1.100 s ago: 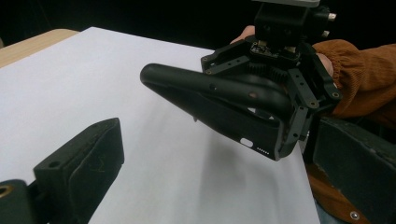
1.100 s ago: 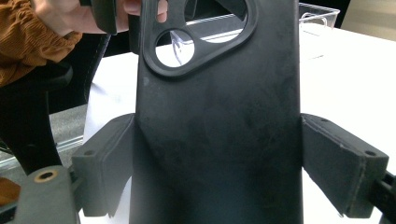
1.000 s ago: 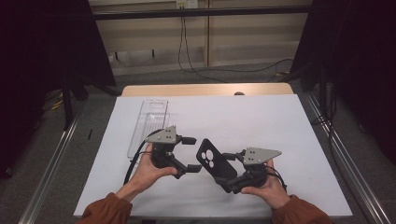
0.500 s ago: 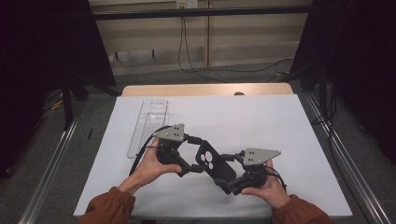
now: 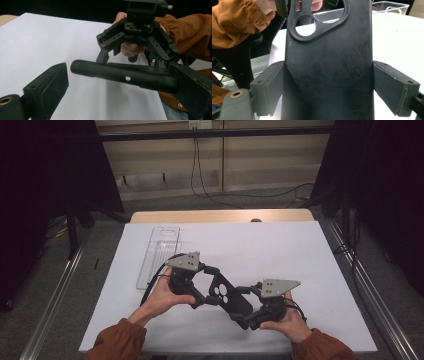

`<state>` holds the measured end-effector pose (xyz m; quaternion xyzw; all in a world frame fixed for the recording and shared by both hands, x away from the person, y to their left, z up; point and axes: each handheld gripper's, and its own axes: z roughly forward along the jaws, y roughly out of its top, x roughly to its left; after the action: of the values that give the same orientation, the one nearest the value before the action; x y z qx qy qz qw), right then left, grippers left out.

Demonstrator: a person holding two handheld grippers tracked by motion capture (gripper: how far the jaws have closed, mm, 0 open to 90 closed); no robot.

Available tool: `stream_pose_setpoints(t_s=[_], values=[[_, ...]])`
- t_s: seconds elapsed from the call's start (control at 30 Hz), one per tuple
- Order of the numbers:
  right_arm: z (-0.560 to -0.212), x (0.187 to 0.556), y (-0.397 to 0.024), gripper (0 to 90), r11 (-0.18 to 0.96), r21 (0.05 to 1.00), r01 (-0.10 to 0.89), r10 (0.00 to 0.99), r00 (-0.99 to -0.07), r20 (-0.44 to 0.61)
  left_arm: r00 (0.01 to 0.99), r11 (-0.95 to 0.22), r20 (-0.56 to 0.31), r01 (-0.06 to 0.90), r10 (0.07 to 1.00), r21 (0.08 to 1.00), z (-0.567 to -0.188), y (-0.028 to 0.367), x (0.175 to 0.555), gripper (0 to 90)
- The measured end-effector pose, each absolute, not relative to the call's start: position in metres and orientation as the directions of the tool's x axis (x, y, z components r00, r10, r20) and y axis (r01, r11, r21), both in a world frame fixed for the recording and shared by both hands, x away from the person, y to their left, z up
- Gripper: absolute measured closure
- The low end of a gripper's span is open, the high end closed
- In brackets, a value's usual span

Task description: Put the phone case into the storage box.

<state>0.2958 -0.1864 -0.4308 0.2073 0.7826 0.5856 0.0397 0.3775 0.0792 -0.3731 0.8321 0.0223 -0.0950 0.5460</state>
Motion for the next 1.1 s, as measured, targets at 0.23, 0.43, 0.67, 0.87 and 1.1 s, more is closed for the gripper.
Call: stream_pose_setpoints(t_s=[0.23, 0.43, 0.67, 0.87, 1.1], values=[[-0.4301, 0.2964, -0.1884, 14.3, 0.214, 0.936, 0.281, 0.361, -0.913, 0.191, 0.981, -0.425, -0.175, 0.123, -0.084, 0.897, -0.3725, 0.0822, 0.3782, 6.4], [-0.4311, 0.2959, -0.1872, 14.3, 0.227, 0.931, 0.284, 0.338, -0.920, 0.198, 0.978, -0.428, -0.177, 0.114, -0.109, 0.896, -0.3737, 0.0803, 0.3770, 6.5], [-0.4309, 0.2954, -0.1863, 14.3, 0.231, 0.931, 0.281, 0.323, -0.925, 0.199, 0.977, -0.422, -0.161, 0.088, -0.140, 0.902, -0.3739, 0.0804, 0.3766, 7.0], [-0.4313, 0.2954, -0.1863, 14.3, 0.240, 0.929, 0.281, 0.318, -0.927, 0.198, 0.973, -0.411, -0.159, 0.079, -0.165, 0.908, -0.3752, 0.0799, 0.3769, 9.7], [-0.4314, 0.2948, -0.1857, 14.3, 0.242, 0.928, 0.283, 0.305, -0.930, 0.204, 0.969, -0.406, -0.162, 0.075, -0.186, 0.911, -0.3757, 0.0795, 0.3762, 10.1]])
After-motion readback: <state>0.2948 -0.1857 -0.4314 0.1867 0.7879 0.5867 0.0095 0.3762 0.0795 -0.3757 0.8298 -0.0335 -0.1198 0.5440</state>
